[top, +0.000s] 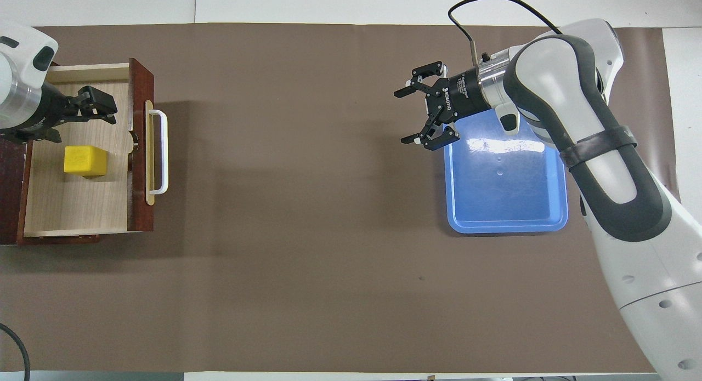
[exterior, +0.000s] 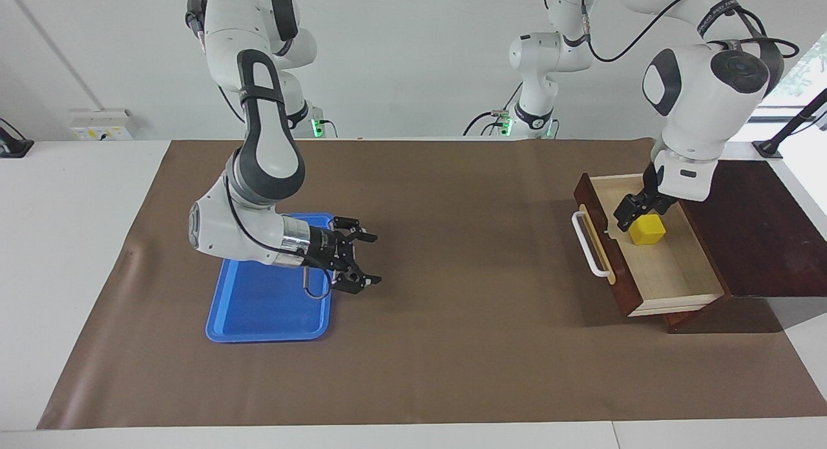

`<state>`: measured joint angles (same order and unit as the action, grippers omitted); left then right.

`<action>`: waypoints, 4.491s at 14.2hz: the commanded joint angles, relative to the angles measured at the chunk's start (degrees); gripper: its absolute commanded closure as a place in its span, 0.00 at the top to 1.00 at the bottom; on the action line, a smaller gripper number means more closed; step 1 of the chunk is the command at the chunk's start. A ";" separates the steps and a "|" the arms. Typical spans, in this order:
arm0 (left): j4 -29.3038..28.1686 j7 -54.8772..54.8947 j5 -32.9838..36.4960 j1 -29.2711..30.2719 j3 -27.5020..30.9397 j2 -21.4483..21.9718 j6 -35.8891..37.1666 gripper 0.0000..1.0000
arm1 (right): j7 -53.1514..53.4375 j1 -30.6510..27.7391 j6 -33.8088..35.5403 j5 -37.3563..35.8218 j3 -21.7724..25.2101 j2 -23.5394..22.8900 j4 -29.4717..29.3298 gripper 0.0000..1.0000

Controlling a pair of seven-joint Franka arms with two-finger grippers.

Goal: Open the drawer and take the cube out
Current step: 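Pull the drawer fully open and release the handle with the left gripper, then lower the left gripper into the drawer and grasp the yellow cube, then lift the yellow cube out of the drawer toward the right gripper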

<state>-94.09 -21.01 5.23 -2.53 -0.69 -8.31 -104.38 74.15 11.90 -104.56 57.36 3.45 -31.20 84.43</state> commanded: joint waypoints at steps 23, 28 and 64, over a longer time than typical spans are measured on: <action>-13.49 -59.59 -0.92 6.84 -0.36 2.16 -11.46 1.00 | -1.56 0.58 -1.61 0.74 -0.20 2.11 3.11 1.00; -15.33 -61.07 -0.84 7.19 -0.36 2.95 -11.02 1.00 | -1.64 1.29 -1.79 0.56 -0.11 2.11 3.11 1.00; 3.21 -89.11 -3.65 -18.54 -0.80 -1.08 -0.39 0.00 | -1.12 1.37 -1.70 0.47 -0.11 2.20 3.90 1.00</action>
<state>-92.47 -107.59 0.17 -17.59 -2.45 -6.73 -104.39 74.11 13.09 -104.68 57.36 3.50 -30.54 85.93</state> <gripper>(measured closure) 0.454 0.000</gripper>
